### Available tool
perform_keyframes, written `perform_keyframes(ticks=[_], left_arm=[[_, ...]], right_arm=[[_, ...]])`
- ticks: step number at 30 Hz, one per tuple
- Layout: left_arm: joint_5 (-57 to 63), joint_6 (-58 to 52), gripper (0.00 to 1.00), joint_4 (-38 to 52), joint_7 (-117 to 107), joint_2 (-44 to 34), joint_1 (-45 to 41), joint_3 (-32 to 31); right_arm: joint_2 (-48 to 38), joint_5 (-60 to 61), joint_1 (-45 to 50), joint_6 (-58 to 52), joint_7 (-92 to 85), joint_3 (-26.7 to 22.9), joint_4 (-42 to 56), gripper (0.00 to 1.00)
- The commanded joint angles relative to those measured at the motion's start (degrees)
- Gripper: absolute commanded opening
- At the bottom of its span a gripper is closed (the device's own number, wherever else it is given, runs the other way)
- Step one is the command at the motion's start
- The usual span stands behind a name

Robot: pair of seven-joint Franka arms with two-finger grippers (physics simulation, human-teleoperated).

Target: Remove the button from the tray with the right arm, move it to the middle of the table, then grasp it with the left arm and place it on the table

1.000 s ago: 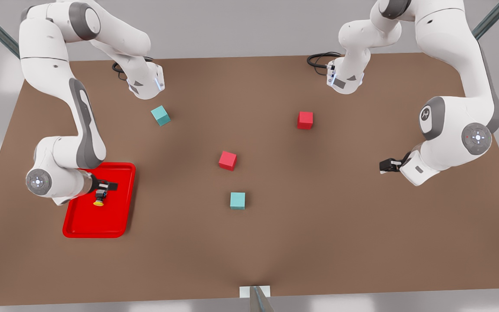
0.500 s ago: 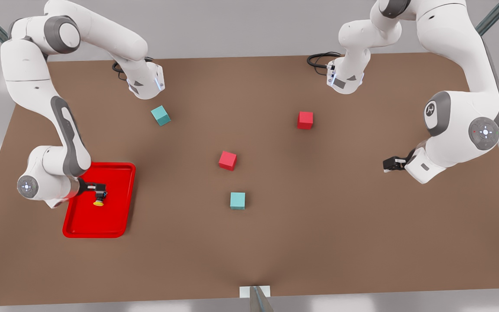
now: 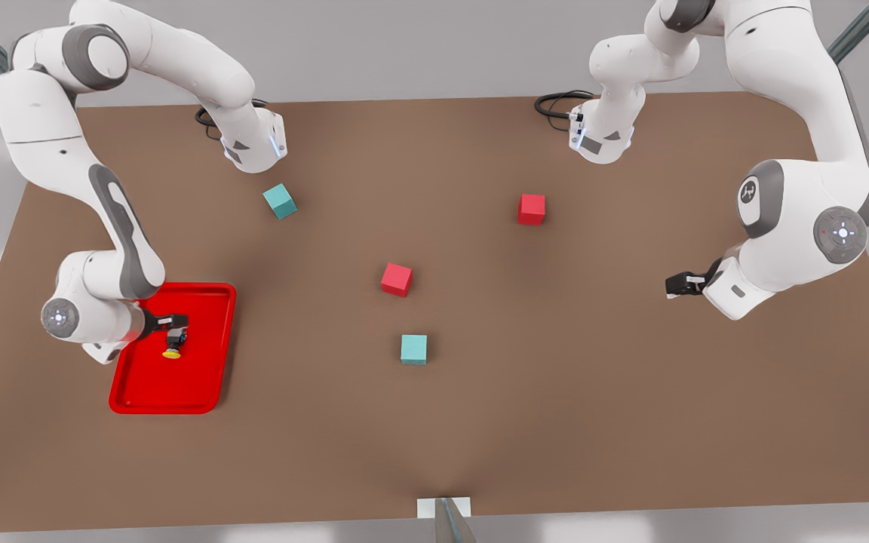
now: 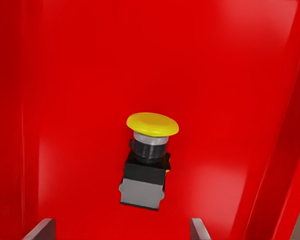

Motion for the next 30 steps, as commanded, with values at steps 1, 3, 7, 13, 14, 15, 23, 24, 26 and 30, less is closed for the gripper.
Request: perform_keyframes(ticks=[1,3,7,13,14,15,23,24,26,30], left_arm=[[0.04,-0.1,1.0,0.03,-0.56,-0.04,0.0,-0.02],[0.04,-0.1,1.0,0.03,-0.65,-0.04,0.0,-0.02],[0.04,-0.1,1.0,0.03,-0.65,-0.04,0.0,-0.02],[0.04,-0.1,1.0,0.03,-0.56,-0.04,0.09,-0.02],[0.04,-0.1,1.0,0.03,-0.48,-0.04,0.09,-0.02],[0.04,-0.1,1.0,0.03,-0.48,0.05,0.09,-0.02],[0.04,0.16,1.0,0.11,-0.74,0.05,-0.35,-0.02],[0.13,0.25,1.0,0.55,-0.65,0.05,-0.26,-0.02],[0.48,-0.1,1.0,2.05,-0.04,-0.3,-0.7,-0.37],[0.48,-0.01,1.0,2.14,-0.04,0.14,-1.14,-0.54]], right_arm=[[0.15,-0.79,0.06,0.59,-5.58,0.04,0.01,1.0],[0.68,-0.79,-0.03,1.21,-4.88,0.04,0.01,1.0],[1.47,-0.79,-0.03,1.39,-1.19,0.04,0.01,1.0],[2.35,-0.79,-0.03,2.18,-0.48,0.04,-0.43,1.0],[2.35,-0.79,-0.03,2.18,-0.48,0.04,-0.43,1.0],[2.35,-0.79,-0.03,2.18,-0.48,0.04,-0.43,1.0],[2.7,-0.79,-0.03,2.26,1.19,0.04,-0.43,1.0],[2.7,-0.79,-0.03,2.26,1.19,0.04,-0.43,1.0],[2.61,-0.88,-0.03,2.26,1.1,0.04,-0.69,1.0],[2.26,-1.67,0.32,4.72,1.19,0.04,-2.01,1.0]])
